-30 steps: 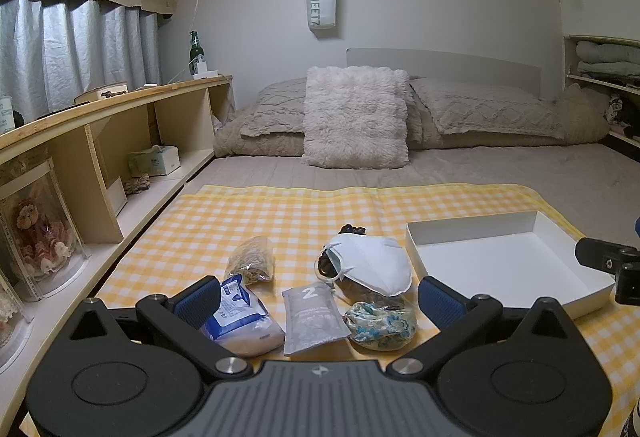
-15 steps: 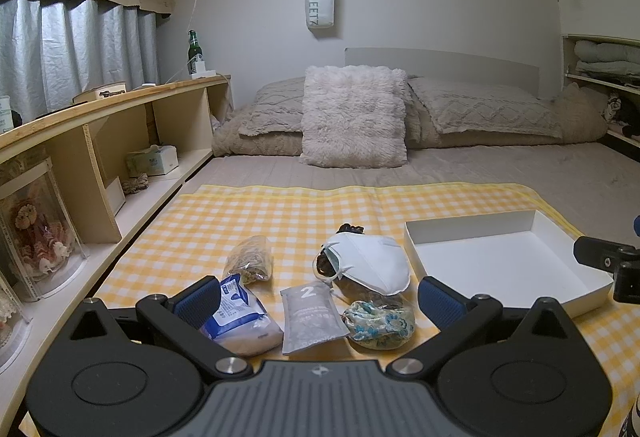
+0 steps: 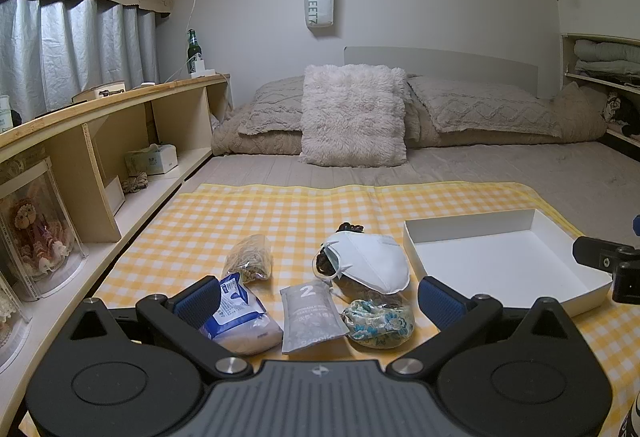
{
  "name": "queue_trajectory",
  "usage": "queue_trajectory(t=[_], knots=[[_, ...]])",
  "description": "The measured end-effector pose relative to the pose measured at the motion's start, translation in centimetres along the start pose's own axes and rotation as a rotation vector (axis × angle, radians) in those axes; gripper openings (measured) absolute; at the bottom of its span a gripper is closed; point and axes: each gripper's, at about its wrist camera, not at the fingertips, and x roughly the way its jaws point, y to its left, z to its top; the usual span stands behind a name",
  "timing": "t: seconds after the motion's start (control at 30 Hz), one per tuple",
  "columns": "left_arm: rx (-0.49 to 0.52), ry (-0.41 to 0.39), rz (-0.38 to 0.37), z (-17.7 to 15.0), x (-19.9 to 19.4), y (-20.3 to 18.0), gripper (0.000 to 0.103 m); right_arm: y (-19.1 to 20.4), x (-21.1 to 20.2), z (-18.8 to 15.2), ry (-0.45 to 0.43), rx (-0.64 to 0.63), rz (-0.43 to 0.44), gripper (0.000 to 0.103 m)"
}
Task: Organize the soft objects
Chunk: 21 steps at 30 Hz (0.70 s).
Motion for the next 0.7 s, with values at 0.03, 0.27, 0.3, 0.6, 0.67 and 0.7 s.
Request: queue_trajectory(t=[0.03,0.27,0.3,0.6,0.67,0.7], knots=[[0.0,0.0,0.0,0.0,0.0,0.0,0.103,0.01,0.0,0.0,0.0,0.0,0.0,0.103],[0.0,0.001,0.001,0.0,0.01,0.0,0.103,0.02,0.07,-0.02,0.001,-0.001,0.0,0.103],[0.0,0.001,0.0,0.0,0.0,0.0,0.103,0.03,0.09,-0.04,0.001,-0.001,0.0,0.103],[0.0,0.002,0.0,0.01,0.02,0.0,0.103,0.22,0.17,0.03,0.002,-0.002,0.0,0.103],[0.0,0.003,0.001,-0.25,0.23,-0.21,0.103,0.29,0.18,0.09,0.003,-0.003,0.0,0.103],[0.0,0.004,0.001,-0.35,0.32,-0.29,0.103,0.1,0.16,-0.12,0.004,-0.003,0.0,0.103]])
